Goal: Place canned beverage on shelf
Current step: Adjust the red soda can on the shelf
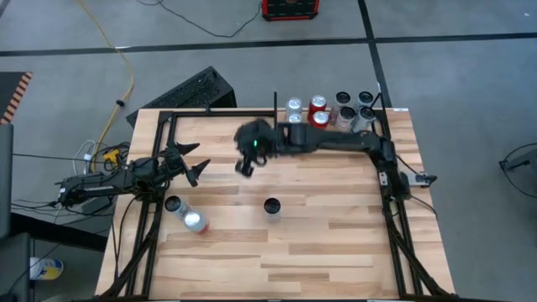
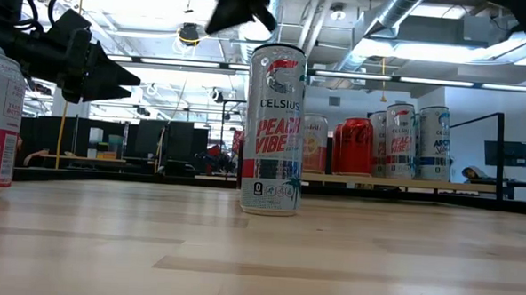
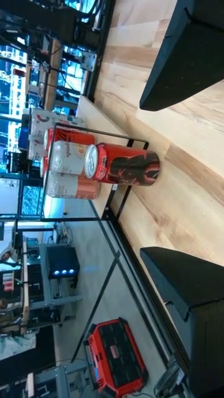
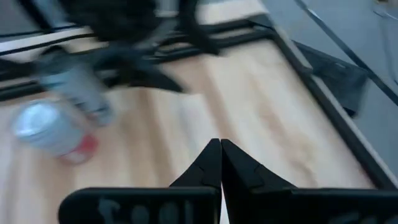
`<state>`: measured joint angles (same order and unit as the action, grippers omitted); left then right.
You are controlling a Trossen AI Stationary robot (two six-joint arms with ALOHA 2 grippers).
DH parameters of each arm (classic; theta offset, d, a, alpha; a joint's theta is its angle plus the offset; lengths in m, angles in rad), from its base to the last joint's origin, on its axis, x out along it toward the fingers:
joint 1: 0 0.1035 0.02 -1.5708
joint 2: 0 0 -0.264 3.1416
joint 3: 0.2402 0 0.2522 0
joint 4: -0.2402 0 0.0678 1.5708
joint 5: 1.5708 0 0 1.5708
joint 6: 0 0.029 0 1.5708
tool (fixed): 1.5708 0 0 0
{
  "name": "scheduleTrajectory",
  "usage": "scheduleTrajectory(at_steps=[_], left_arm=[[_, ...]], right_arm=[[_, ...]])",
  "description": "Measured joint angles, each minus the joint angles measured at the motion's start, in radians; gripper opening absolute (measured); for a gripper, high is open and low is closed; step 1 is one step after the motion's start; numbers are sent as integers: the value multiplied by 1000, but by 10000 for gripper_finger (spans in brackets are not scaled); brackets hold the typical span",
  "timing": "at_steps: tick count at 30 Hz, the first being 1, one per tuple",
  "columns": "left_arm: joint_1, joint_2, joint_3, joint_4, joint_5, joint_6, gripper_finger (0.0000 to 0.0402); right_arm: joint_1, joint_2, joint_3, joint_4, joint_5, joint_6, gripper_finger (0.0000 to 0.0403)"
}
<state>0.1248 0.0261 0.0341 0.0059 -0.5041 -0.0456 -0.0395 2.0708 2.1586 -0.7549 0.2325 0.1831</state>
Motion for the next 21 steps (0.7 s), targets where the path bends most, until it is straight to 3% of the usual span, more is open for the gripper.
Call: scheduleTrajectory(at_steps=[9,13,17,21], left_arm=[[0,0,0,0,0,0,361],[0,0,0,0,0,0,361],[0,0,0,0,0,0,361],[0,0,0,0,0,0,361]], right_arm=[[-119,18,-2,-20,-45,-31,25],[-123,10,-6,-316,-41,8,25],[-76,-44,-5,-584,115,142,25],[-25,-142,-109,-602,164,245,25]])
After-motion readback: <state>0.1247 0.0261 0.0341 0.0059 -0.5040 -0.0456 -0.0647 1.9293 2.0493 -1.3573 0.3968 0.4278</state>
